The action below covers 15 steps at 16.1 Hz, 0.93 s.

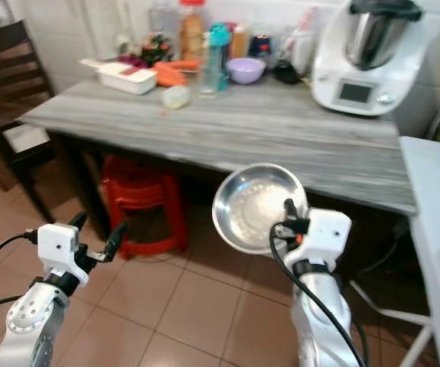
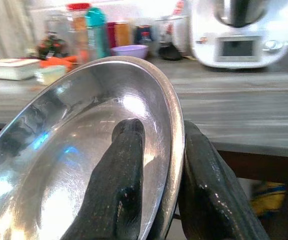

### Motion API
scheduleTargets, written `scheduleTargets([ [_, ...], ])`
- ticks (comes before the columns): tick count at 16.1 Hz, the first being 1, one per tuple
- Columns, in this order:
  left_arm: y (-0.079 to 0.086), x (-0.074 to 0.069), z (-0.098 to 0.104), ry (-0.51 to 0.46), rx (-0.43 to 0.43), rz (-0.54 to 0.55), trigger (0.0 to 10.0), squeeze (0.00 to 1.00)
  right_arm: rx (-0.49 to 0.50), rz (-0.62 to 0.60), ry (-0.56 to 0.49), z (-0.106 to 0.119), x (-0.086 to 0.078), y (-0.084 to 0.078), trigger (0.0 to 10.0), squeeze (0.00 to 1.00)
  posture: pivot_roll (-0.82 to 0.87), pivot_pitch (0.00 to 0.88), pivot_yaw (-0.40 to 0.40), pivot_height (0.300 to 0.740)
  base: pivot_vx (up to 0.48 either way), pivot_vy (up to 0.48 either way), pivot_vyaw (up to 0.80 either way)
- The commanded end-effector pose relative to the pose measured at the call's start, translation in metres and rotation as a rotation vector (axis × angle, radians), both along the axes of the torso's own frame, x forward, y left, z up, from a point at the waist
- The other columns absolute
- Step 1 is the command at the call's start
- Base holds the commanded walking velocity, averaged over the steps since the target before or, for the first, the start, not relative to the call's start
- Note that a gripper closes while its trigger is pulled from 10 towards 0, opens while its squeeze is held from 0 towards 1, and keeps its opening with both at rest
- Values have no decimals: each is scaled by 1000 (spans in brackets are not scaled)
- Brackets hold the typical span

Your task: Setting the table

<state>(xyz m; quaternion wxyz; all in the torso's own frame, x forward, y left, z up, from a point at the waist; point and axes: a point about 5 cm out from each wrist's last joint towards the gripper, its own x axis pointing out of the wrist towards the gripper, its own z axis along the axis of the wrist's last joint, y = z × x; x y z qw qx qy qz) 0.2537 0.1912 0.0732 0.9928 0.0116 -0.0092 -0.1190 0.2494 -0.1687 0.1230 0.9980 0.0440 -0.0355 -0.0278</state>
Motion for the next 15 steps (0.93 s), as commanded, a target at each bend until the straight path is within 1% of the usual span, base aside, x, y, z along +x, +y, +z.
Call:
scheduleTargets([
  [1,-4,-3,-1,6,2,-10,10000,0,-17,-24,-11,4,-3,-8,10000,0,25,0,0,740,345,0,0],
  [3,-5,-3,-1,6,3,-9,10000,0,-18,-33,-6,5,-4,-9,10000,0,23,0,1,740,341,0,0],
  [7,-9,1,1,-1,-4,-11,10000,0,-12,-19,-6,6,-4,-6,10000,0,23,0,2,740,324,0,-714],
  [11,-9,0,2,0,-7,-10,10000,0,-5,-15,-2,6,-2,-4,10000,0,29,0,1,740,318,0,0],
  [13,-12,1,3,-3,-9,-13,10000,0,-8,1,-5,6,-1,-1,10000,0,31,0,2,740,321,0,0],
  [15,-13,2,3,-3,-11,-18,10000,0,-11,7,-12,7,1,0,10000,0,31,0,5,740,319,0,553],
])
